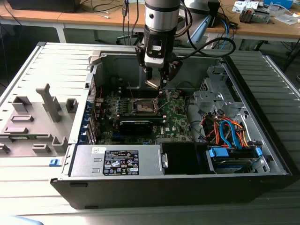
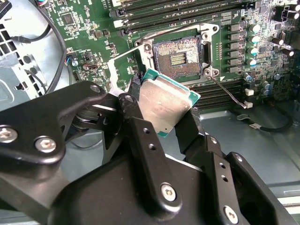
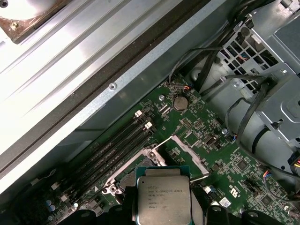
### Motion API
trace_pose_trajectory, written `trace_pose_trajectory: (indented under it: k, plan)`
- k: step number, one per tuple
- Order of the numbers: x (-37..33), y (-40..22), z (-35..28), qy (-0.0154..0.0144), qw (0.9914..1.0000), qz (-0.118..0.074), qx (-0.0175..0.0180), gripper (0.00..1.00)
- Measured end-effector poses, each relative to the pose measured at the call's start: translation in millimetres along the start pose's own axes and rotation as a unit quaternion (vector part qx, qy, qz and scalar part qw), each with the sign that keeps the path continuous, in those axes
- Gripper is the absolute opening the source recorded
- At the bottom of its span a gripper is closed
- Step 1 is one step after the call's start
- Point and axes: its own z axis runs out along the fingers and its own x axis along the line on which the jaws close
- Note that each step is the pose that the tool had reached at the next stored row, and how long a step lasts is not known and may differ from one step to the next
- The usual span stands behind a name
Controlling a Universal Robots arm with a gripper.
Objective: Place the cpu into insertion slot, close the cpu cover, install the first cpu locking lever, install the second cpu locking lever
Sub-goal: 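Place the cpu into insertion slot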
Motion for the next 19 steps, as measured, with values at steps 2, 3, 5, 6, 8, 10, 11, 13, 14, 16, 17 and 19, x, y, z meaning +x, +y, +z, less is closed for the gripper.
trace_pose_trajectory:
  k: [2, 3, 5, 6, 8, 10, 11, 13, 14, 16, 17, 19]
  plan:
    - [0.0, 0.0, 0.0, 0.0000, 1.00000, 0.000, 0.0000, 0.55]
    - [0.0, 0.0, 0.1, 0.0000, 1.00000, 0.000, 0.0000, 0.55]
    - [0.0, 0.0, 0.1, -0.0001, 1.00000, 0.002, 0.0001, 0.55]
    - [0.0, 0.0, 0.1, -0.0002, 0.99999, 0.004, 0.0001, 0.55]
    - [0.0, 0.0, 0.2, -0.0005, 0.99998, 0.006, 0.0003, 0.55]
    - [0.0, 0.0, 0.2, -0.0006, 0.99996, 0.009, 0.0004, 0.55]
    - [0.0, 0.0, 0.2, -0.0007, 0.99995, 0.010, 0.0004, 0.55]
    - [0.0, 0.0, 0.3, -0.0008, 0.99993, 0.012, 0.0005, 0.55]
    - [0.0, 0.0, 0.3, -0.0009, 0.99992, 0.012, 0.0006, 0.55]
    - [0.0, 0.0, 0.3, -0.0010, 0.99991, 0.013, 0.0006, 0.55]
    - [0.0, 0.0, 0.3, -0.0010, 0.99990, 0.014, 0.0006, 0.55]
    - [0.0, 0.0, 0.3, -0.0011, 0.99988, 0.016, 0.0007, 0.55]
